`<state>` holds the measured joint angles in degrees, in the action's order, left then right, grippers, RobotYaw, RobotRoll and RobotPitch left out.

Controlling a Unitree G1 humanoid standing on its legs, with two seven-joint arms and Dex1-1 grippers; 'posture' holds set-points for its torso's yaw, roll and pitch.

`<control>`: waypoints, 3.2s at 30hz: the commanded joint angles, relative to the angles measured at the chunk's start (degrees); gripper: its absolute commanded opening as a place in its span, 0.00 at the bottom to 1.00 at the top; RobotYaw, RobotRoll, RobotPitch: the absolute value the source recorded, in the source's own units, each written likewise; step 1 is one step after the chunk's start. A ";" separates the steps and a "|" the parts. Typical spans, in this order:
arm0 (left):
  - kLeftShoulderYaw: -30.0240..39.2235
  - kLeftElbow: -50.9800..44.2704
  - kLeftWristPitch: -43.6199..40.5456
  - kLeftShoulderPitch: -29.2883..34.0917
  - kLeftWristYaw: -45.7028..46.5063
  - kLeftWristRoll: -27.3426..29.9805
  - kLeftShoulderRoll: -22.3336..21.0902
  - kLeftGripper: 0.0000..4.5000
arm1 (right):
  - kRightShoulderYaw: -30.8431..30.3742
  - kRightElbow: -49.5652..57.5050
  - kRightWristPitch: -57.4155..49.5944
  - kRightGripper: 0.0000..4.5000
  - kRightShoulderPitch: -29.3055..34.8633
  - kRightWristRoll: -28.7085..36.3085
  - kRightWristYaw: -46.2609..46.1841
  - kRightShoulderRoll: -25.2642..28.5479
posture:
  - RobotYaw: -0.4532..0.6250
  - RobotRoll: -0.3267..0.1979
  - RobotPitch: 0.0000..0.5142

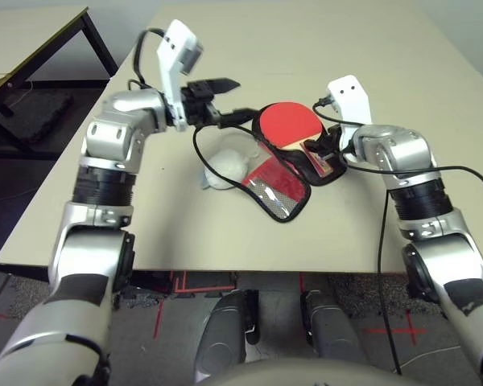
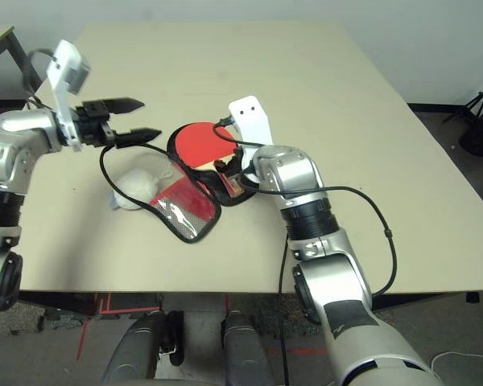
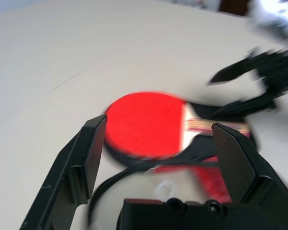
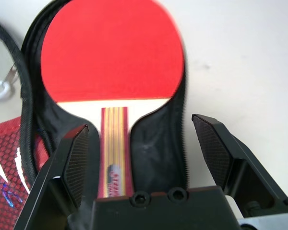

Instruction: Store the ping-pong paddle in its case and zip it.

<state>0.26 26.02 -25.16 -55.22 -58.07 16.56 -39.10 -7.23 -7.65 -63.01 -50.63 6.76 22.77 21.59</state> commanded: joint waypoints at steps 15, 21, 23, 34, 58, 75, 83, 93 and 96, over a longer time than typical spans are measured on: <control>1.37 8.87 5.68 11.84 -4.33 -4.64 -8.90 1.00 | 4.08 12.74 14.22 0.99 7.26 11.72 20.52 6.72 | 0.41 0.62 0.23; -1.15 2.59 2.06 14.16 -5.62 -4.37 -6.53 1.00 | 2.99 15.20 14.33 0.99 8.19 13.75 25.47 10.50 | 0.40 0.62 0.22; -2.43 -0.29 -0.19 14.23 -5.79 -4.15 -4.77 1.00 | 2.56 15.95 14.03 0.99 8.21 14.12 26.31 11.23 | 0.39 0.62 0.23; -8.79 -1.12 -2.21 7.05 -8.08 -4.83 4.54 1.00 | 2.26 19.76 11.31 0.99 7.20 14.97 26.12 12.35 | 0.34 0.62 0.24; -5.87 43.07 22.79 -17.86 -0.39 -13.22 24.67 1.00 | 8.15 18.71 -0.68 0.99 3.65 17.23 15.86 13.54 | 0.26 0.62 0.25; -9.01 -3.52 -5.28 -1.16 -19.60 -7.35 9.46 1.00 | 26.66 1.80 -22.95 0.99 1.98 16.25 -3.69 0.19 | 0.37 0.62 0.21; -8.38 -15.85 -12.99 7.75 -16.19 -4.34 5.21 1.00 | 27.95 -0.49 -25.75 0.99 4.24 16.70 -4.89 -1.33 | 0.39 0.62 0.21; -9.37 -20.98 -15.04 10.78 -12.88 -2.10 5.51 1.00 | 29.55 -1.76 -25.33 0.99 7.15 14.18 -9.23 -6.55 | 0.39 0.62 0.20; -9.55 -20.98 -15.02 10.68 -12.56 -1.79 5.42 1.00 | 30.38 -1.68 -24.42 0.99 7.34 14.07 -10.16 -7.41 | 0.39 0.62 0.20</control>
<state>-8.14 5.87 -39.92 -45.09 -70.89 14.20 -33.36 22.45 -7.70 -87.10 -44.74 21.73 13.89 15.00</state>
